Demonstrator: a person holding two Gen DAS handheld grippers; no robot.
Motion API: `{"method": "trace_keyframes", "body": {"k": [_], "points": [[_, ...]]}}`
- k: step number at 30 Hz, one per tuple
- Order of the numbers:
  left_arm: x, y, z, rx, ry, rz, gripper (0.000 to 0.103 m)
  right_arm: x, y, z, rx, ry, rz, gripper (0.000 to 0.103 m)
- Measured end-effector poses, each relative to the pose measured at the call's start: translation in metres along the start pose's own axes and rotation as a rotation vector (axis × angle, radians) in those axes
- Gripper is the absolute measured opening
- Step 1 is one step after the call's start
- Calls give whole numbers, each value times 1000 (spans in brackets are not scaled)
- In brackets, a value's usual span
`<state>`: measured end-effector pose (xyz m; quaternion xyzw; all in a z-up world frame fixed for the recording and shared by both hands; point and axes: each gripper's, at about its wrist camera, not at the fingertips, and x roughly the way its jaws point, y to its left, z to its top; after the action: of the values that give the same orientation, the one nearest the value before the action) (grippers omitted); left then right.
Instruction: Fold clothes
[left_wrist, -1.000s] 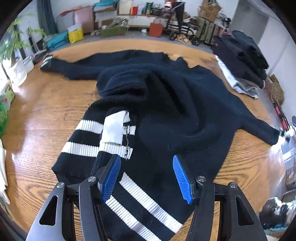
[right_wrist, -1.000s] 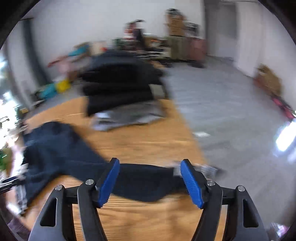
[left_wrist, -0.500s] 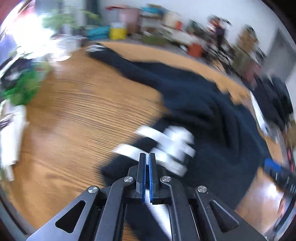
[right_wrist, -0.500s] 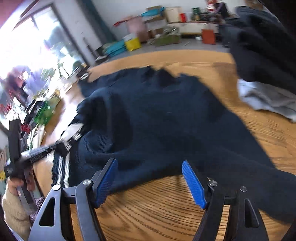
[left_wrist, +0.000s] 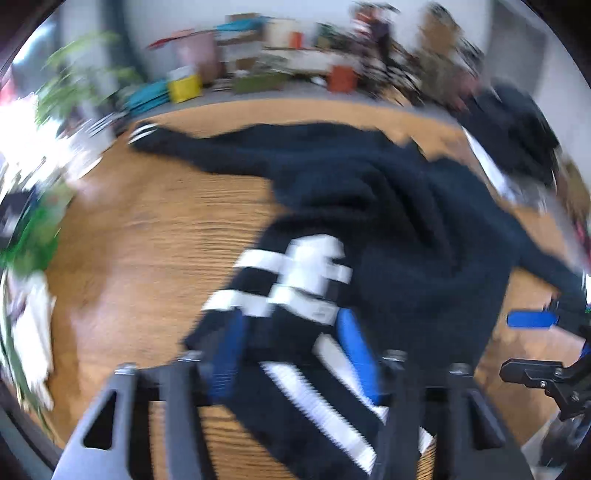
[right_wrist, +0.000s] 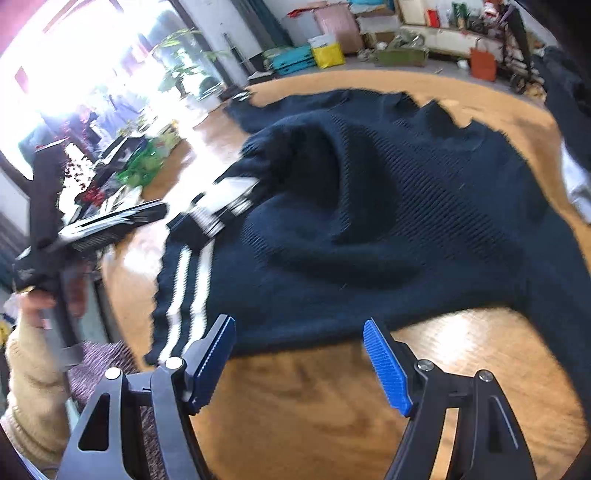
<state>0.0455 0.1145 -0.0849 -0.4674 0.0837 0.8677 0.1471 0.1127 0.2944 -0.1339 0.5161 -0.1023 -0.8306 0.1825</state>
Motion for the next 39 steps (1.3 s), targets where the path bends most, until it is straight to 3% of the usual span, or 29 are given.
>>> {"method": "trace_keyframes", "body": {"k": [2,7,9,10,13,19,23,33,39], "points": [[10,-9,2,34,20,5,63,2,2,-3,4,8,9,76],[31,-4,5,-22,68,88,59,7,6,-10,12,29,33,76],[31,4,5,-62,70,110,17,8,7,-9,24,29,49,76],[34,9,8,-85,61,112,13,10,8,-8,30,29,55,76],[28,31,8,-181,45,52,13,14,12,-6,32,37,66,76],[8,88,2,-312,12,142,13,9,34,-8,-62,4,18,76],[-5,117,-12,-369,15,171,13,17,45,-6,-103,31,11,76],[-11,127,-21,-408,15,174,13,42,66,-25,-80,142,110,73],[-16,125,-27,-413,7,134,13,55,65,-11,-16,128,80,50]]}}
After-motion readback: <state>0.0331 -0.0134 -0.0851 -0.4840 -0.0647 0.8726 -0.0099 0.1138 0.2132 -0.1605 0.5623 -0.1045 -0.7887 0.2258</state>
